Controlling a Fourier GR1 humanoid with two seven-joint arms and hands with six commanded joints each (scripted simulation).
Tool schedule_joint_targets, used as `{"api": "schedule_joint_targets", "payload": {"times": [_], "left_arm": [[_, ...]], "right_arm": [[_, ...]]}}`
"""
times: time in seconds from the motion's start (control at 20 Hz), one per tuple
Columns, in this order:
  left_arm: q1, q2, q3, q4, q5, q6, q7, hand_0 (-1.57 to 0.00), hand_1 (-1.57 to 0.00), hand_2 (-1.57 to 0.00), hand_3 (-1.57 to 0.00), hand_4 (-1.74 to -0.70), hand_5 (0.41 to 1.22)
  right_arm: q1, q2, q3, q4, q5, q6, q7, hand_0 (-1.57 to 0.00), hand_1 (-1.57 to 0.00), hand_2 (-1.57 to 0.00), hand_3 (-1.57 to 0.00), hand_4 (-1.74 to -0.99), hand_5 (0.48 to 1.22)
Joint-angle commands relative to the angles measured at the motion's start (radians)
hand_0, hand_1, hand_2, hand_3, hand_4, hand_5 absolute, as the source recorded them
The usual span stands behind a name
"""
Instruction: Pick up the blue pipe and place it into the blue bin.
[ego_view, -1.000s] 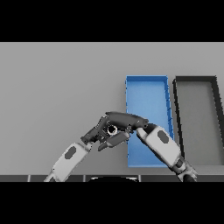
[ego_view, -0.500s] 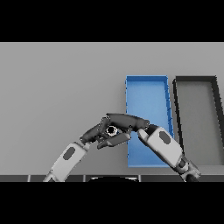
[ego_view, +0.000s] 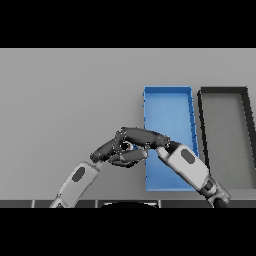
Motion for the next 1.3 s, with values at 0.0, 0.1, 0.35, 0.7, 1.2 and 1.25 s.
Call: {"api": "schedule_joint_targets", "payload": {"times": [0.0,0.1,0.35,0.7,1.2,1.25], "left_arm": [[0.004,-0.015,0.003,0.002,0.012,0.007,0.024,-0.07,-0.07,-0.06,-0.07,-0.88,0.671],[0.024,-0.009,0.009,-0.007,0.018,0.013,0.058,-0.05,-0.04,-0.04,-0.04,-0.89,0.639],[0.048,-0.013,0.000,-0.031,0.034,0.009,0.120,-0.01,-0.01,-0.01,-0.01,-0.91,0.543],[0.060,-0.006,0.000,-0.048,0.038,0.008,0.133,0.00,0.00,0.00,0.00,-0.93,0.491],[0.065,0.019,0.007,-0.061,0.029,0.006,0.141,0.00,0.00,0.00,0.00,-0.89,0.483],[0.055,0.012,0.006,-0.064,0.028,0.010,0.150,0.00,0.00,0.00,0.00,-0.89,0.482]], "right_arm": [[0.002,-0.006,0.001,-0.002,0.003,0.000,-0.001,-1.57,-1.57,-1.57,-1.57,-1.487,1.219],[-0.001,-0.004,-0.003,0.002,-0.008,-0.012,-0.006,-1.57,-1.57,-1.57,-1.57,-1.488,1.220],[-0.041,-0.003,-0.043,0.009,-0.302,-0.075,0.120,-1.57,-1.57,-1.57,-1.57,-1.491,1.221],[-0.342,-0.094,-0.164,0.033,-0.522,-0.197,0.158,-1.57,-1.57,-1.57,-1.57,-1.495,1.221],[-0.461,-0.259,-0.293,0.405,-0.418,-0.326,0.109,-1.57,-1.57,-1.57,-1.57,-1.498,1.221],[-0.442,-0.259,-0.297,0.442,-0.416,-0.320,0.104,-1.57,-1.57,-1.57,-1.57,-1.498,1.221]]}}
